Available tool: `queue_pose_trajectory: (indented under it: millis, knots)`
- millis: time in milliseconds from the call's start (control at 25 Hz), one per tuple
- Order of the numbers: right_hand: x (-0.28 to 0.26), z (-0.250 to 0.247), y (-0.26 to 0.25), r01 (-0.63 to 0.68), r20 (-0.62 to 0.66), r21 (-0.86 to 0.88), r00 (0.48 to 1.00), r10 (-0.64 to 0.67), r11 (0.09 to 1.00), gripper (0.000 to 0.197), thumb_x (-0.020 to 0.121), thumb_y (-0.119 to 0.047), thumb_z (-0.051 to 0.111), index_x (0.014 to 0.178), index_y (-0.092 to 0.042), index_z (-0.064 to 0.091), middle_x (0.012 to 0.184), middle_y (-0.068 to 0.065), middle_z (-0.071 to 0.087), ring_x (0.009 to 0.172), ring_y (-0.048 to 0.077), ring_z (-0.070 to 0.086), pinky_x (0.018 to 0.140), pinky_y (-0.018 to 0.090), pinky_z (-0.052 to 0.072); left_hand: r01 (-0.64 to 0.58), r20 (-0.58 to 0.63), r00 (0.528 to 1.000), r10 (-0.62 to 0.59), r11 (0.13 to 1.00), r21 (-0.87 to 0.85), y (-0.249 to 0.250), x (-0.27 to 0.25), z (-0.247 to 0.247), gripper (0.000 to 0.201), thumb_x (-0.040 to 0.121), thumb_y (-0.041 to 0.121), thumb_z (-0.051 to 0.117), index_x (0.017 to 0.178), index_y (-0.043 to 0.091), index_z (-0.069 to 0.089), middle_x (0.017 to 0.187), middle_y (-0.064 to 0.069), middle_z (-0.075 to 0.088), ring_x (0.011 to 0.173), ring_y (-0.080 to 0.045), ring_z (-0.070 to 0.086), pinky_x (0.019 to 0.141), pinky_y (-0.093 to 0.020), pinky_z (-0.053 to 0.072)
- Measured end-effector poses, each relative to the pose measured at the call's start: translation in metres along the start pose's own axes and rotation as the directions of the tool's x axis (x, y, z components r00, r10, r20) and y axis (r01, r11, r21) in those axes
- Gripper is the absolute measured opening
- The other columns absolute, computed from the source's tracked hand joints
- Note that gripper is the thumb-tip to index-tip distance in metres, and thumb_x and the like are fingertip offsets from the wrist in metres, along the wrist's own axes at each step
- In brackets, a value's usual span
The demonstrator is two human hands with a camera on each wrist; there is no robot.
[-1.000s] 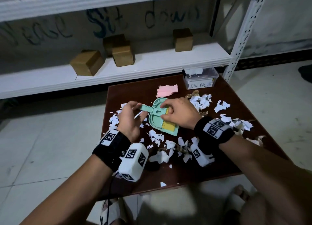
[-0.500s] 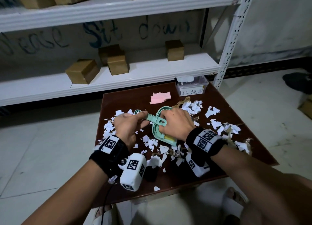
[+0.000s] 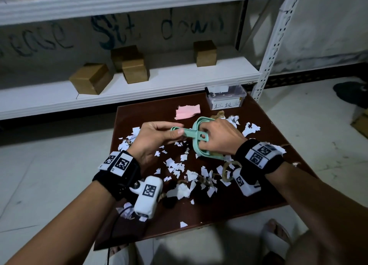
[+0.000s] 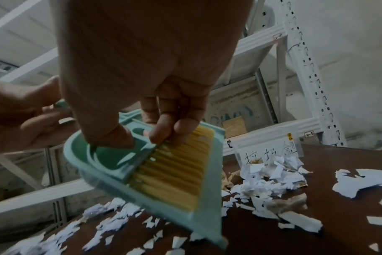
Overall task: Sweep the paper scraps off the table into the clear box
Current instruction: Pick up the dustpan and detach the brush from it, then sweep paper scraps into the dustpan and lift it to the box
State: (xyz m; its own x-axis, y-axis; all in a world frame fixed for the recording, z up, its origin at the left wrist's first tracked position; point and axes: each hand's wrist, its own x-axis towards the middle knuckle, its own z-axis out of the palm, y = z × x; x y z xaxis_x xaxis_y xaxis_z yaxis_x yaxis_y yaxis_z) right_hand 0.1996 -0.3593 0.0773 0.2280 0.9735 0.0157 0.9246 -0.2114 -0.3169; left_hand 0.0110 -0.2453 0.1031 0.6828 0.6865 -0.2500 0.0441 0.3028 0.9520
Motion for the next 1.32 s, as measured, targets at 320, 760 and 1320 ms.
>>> queue_pose_trajectory:
  millis: [320,760,1320]
  knots:
    - [-0.003,-0.006,0.017,0.065,0.089,0.289,0.992,-0.095,0.955,0.023,0.080,-0.016,0.074,0.071,-0.027,0.056,0.056,-0.006,0.045,0.051,0.007,0.038,0.055,0.028,0.036,-0.057,0.068,0.997,0.047,0.985,0.163,0.012,-0.003,-0.001,0.040,0.068,-0.004,0.081,0.106,-0.010,0.071,0.093,-0.025,0.075,0.083,-0.030,0.076,0.082,-0.032,0.062]
    - [0.001,-0.021,0.023,-0.095,-0.072,0.598,0.983,0.171,0.796,0.016,0.087,-0.007,0.079,0.100,-0.011,0.072,0.058,0.004,0.063,0.043,0.002,0.055,0.046,0.017,0.044,-0.018,-0.172,0.985,0.002,0.995,-0.093,0.019,0.004,-0.030,0.024,0.072,-0.007,0.074,0.096,-0.011,0.071,0.084,-0.023,0.075,0.073,-0.027,0.076,0.073,-0.025,0.062]
    - [0.002,-0.033,0.028,-0.155,0.092,0.953,0.966,0.241,0.260,0.049,0.084,-0.044,0.076,0.105,0.000,0.070,0.100,0.011,0.074,0.096,0.024,0.073,0.088,0.042,0.063,-0.006,-0.221,0.975,-0.022,0.992,-0.123,0.011,0.011,-0.032,0.015,0.078,-0.010,0.072,0.093,-0.010,0.070,0.081,-0.022,0.075,0.072,-0.026,0.076,0.079,-0.028,0.059]
